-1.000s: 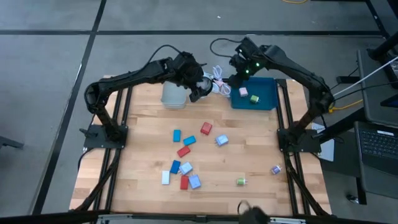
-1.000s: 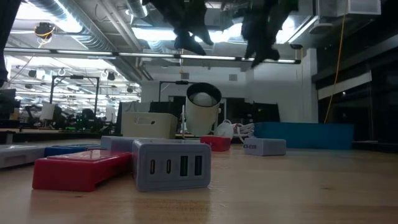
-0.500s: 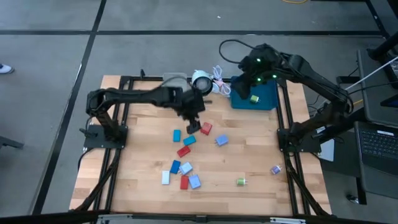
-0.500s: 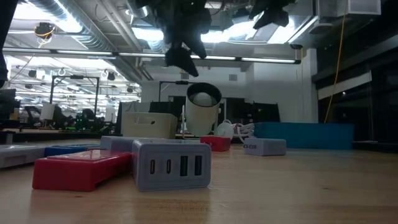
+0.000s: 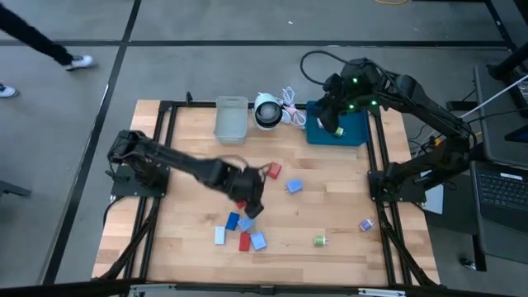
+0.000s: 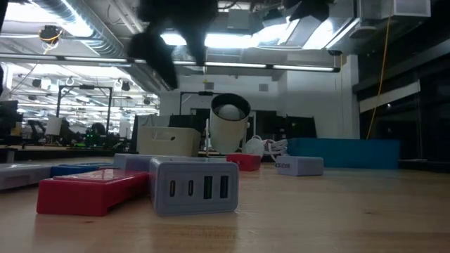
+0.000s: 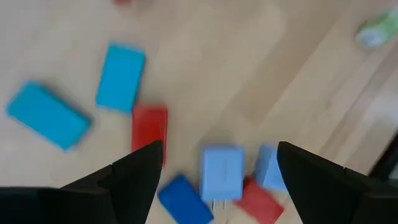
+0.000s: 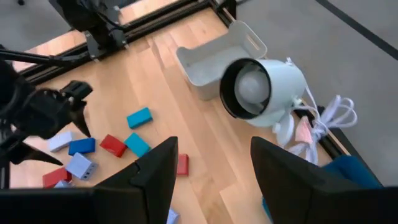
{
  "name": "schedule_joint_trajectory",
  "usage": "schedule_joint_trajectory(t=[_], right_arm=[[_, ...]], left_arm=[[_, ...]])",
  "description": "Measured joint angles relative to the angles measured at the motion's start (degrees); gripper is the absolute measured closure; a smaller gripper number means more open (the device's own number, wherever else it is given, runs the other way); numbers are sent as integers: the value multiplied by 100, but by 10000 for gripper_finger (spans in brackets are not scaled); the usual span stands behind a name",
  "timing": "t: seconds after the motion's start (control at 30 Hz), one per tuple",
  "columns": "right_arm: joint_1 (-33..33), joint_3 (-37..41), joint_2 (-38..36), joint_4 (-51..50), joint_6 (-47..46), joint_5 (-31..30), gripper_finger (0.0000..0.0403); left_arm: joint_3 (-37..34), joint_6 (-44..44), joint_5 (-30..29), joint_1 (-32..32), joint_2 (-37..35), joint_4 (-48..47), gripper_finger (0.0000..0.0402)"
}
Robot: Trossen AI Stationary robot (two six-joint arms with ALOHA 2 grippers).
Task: Pick & Place Office items
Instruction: Put the middle light purple charger adapter into the blue bin
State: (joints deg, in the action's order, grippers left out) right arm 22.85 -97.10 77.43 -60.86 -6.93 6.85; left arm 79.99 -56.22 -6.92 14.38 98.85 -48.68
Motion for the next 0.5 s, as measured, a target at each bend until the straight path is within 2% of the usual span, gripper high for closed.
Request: schedule_joint_trajectory(t=[0.27, 0.5], right_arm=[[-122, 0, 2, 255, -148, -194, 195], [-198, 0, 2, 232, -285, -193, 195]], left_arm=[[3, -1282, -216, 903, 769, 577, 91], [11, -1454, -166, 1262, 1370, 472, 91]])
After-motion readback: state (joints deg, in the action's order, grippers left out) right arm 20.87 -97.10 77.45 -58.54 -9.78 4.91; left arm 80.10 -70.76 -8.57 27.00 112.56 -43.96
